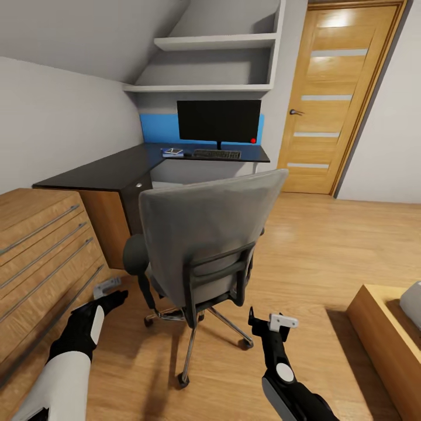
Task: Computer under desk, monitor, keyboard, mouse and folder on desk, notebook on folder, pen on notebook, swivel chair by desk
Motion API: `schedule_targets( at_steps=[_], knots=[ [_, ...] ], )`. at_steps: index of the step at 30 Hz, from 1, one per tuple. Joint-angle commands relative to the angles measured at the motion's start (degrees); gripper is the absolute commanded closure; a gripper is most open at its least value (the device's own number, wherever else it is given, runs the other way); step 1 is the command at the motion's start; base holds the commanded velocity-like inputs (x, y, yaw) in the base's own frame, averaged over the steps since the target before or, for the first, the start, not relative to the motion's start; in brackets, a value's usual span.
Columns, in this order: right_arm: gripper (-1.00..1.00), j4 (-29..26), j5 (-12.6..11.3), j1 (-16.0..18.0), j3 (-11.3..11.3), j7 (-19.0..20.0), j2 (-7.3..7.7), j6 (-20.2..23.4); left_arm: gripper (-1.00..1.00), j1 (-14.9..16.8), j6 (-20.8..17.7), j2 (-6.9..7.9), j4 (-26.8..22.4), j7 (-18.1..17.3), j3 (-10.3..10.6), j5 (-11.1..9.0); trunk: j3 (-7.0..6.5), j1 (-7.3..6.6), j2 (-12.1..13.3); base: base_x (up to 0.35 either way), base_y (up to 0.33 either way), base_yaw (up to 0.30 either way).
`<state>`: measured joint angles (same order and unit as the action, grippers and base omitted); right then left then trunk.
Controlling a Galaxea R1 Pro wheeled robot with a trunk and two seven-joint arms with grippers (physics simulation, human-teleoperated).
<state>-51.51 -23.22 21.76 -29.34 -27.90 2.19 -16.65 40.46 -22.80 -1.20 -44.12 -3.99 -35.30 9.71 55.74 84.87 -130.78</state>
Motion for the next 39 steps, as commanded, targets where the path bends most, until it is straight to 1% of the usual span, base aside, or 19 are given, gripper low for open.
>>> schedule_targets(
  at_steps=[1, 3, 6, 9, 12, 18, 25, 28, 33, 35, 36, 37, 38, 39],
  knots=[
    [-1.0, 0.0, -0.6, 0.1, -0.5, -0.3, 0.04, -0.4, -1.0, 0.1, -0.3, -0.06, 0.2, -0.4, -0.4, 0.6, 0.05, -0.01, 0.0, -0.001, 0.0, 0.0],
    [-1.0, -0.1, -0.6, 0.1, -0.8, -0.3, -0.14, -0.4, -1.0, 0.1, -0.2, -0.05, 0.5, -0.4, -0.4, 0.6, 0.05, -0.01, 0.0, -0.001, 0.0, 0.0],
    [-1.0, -0.1, -0.6, 0.1, -1.3, -0.4, -1.36, -0.4, -1.0, 0.1, -0.2, -0.03, 1.0, -0.4, -0.4, 0.6, 0.05, -0.01, 0.0, -0.023, 0.0, 0.0],
    [-1.0, 0.0, -0.5, 0.1, -1.5, -0.4, -2.18, -0.4, -1.0, 0.1, -0.2, -0.03, 1.6, -0.4, -0.4, 0.6, 0.05, -0.01, 0.0, -0.153, 0.0, 0.0],
    [-1.0, 0.0, -0.4, 0.1, -1.5, -0.5, -2.51, -0.4, -1.0, 0.1, -0.2, -0.03, 1.9, -0.4, -0.4, 0.6, 0.05, -0.01, 0.0, -0.256, 0.0, 0.0],
    [-1.0, 0.0, -0.4, 0.1, -1.4, -0.6, -2.69, -0.4, -1.0, 0.1, -0.1, 0.01, 2.5, -0.4, -0.4, 0.6, 0.05, -0.01, 0.0, -0.308, 0.0, 0.0],
    [-1.0, 0.1, -0.5, 0.1, -1.4, -0.6, -2.74, -0.5, -1.0, 0.1, 0.6, 0.3, 6.8, -0.4, -0.5, 0.5, 0.05, -0.01, 0.0, -0.325, 0.0, 0.0],
    [-1.0, 0.5, -0.6, 0.1, -1.3, -0.6, -2.77, -0.7, -1.0, 0.1, 1.7, 0.51, 8.6, -0.5, -0.5, 0.5, 0.05, -0.01, 0.0, -0.313, 0.0, 0.0],
    [-1.0, 2.1, -0.8, 0.1, -1.2, -0.5, -2.87, -0.8, -1.0, 0.1, 5.7, 0.66, 11.0, -0.5, -0.5, 0.6, 0.05, -0.01, 0.0, -0.172, 0.0, 0.0],
    [-1.0, 2.3, -0.9, 0.1, -1.2, -0.6, -2.9, -0.6, -1.0, 0.1, 8.1, 0.67, 12.2, -0.6, -0.5, 0.6, 0.05, -0.01, 0.0, -0.061, 0.0, 0.0],
    [-1.0, 2.4, -0.8, 0.2, -1.2, -0.7, -3.06, -0.3, -1.0, 0.1, 10.0, 0.69, 13.5, -0.6, -0.5, 0.6, 0.05, -0.01, 0.0, -0.035, 0.0, 0.0],
    [-1.0, 2.5, -0.8, 0.2, -1.1, -0.7, -3.24, -0.1, -1.0, 0.1, 11.0, 0.7, 14.2, -0.6, -0.5, 0.6, 0.05, -0.01, 0.0, -0.028, 0.0, 0.0],
    [-1.0, 2.7, -0.8, 0.3, -1.1, -0.8, -3.74, 0.8, -1.0, 0.1, 13.2, 0.73, 16.0, -0.6, -0.5, 0.6, 0.05, -0.01, 0.0, -0.018, 0.0, 0.0],
    [-1.0, 2.8, -0.8, 0.4, -1.1, -0.8, -4.03, 1.4, -1.0, 0.1, 14.5, 0.75, 17.0, -0.6, -0.5, 0.6, 0.05, -0.01, 0.0, -0.014, 0.0, 0.0]
  ],
)
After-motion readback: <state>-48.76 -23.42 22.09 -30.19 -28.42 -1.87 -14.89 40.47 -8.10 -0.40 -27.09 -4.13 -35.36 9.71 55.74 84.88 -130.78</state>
